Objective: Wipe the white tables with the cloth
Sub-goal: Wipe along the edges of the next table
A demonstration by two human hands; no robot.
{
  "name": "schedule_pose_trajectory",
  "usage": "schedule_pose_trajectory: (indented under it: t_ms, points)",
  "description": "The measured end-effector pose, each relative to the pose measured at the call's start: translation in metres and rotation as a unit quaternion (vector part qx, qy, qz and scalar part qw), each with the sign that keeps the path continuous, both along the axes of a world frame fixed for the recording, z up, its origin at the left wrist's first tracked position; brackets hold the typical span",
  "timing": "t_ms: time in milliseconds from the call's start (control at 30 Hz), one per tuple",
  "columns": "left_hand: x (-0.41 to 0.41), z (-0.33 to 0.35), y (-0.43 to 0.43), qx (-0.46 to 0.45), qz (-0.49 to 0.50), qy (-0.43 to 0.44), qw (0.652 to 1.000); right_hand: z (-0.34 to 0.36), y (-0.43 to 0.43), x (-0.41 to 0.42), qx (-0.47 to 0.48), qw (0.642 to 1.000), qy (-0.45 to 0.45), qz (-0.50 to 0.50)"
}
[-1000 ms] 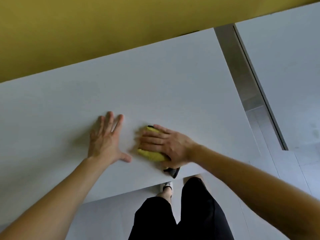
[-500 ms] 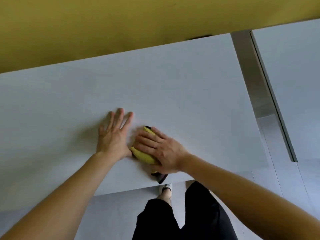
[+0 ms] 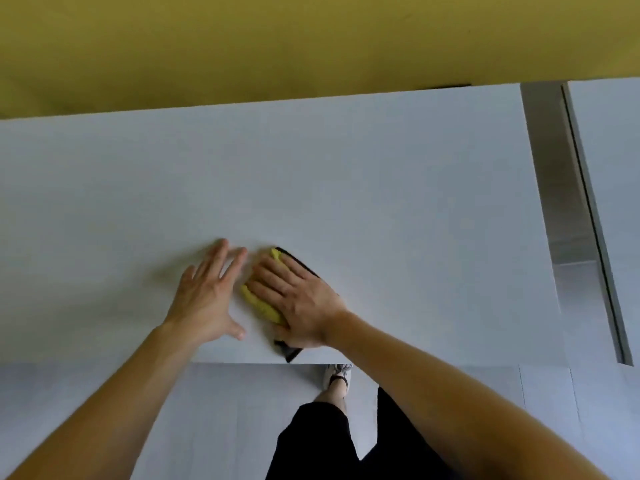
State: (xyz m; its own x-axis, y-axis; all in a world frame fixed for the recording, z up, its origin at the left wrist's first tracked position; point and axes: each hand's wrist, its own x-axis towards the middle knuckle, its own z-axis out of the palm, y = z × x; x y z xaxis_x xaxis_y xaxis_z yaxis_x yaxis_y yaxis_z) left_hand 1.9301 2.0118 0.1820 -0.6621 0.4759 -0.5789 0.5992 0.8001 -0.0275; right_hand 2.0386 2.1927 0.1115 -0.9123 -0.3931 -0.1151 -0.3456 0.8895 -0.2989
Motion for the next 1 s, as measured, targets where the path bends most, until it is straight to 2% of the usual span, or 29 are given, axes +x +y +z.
schedule_pose_trajectory:
  t_ms: [67,100,167,233,300,367,400,500,567,633,700,800,833,900,933,1000]
  points:
    - [0.010,-0.004,-0.003,0.001,0.010,-0.007,1.000,-0.002,0.028,0.000,0.005,0.999,-0.006,0.036]
    - [0.012,-0.006,-0.002,0.004,0.018,-0.009,1.000,-0.004,0.065,-0.008,0.004,1.000,0.006,-0.004]
    - [0.014,-0.008,0.000,0.004,0.028,-0.010,1.000,-0.007,0.164,-0.025,0.003,0.981,0.012,-0.192]
    - [0.016,-0.009,0.001,0.000,0.030,-0.011,0.999,0.000,0.260,-0.036,0.022,0.920,-0.009,-0.392]
    - [0.017,-0.009,0.001,-0.007,0.035,-0.004,0.999,-0.001,0.296,-0.045,0.043,0.869,0.003,-0.493]
    - [0.018,-0.010,0.001,-0.008,0.030,-0.005,1.000,-0.006,0.240,-0.060,0.021,0.870,0.017,-0.493]
    - [0.018,-0.010,0.000,-0.009,0.028,-0.005,1.000,-0.007,0.188,-0.064,0.008,0.890,0.032,-0.455]
    - [0.016,-0.010,-0.001,-0.019,0.014,0.004,1.000,-0.008,0.021,-0.058,-0.008,0.976,0.030,-0.217]
    - [0.014,-0.010,-0.001,-0.018,0.005,0.018,1.000,0.004,-0.016,-0.040,-0.027,0.987,0.012,-0.155]
    - [0.015,-0.011,-0.002,-0.017,0.007,0.017,1.000,0.000,0.028,-0.010,-0.031,0.983,0.019,-0.179]
    - [0.013,-0.010,-0.002,-0.018,0.007,0.009,1.000,-0.006,0.107,0.036,-0.008,0.961,0.027,-0.274]
    - [0.014,-0.010,-0.001,-0.016,0.019,0.005,1.000,-0.005,0.211,0.117,0.007,0.885,0.028,-0.465]
    - [0.015,-0.009,-0.001,-0.016,0.024,0.009,1.000,-0.004,0.217,0.131,0.013,0.853,0.032,-0.521]
    - [0.016,-0.010,0.000,-0.015,0.027,0.012,0.999,-0.003,0.172,0.124,0.017,0.804,0.030,-0.593]
    - [0.016,-0.011,-0.001,-0.018,0.026,0.011,0.999,-0.004,0.129,0.111,0.009,0.812,0.028,-0.583]
    - [0.014,-0.010,-0.001,-0.029,0.020,0.013,0.999,-0.008,0.029,0.085,-0.036,0.892,0.041,-0.449]
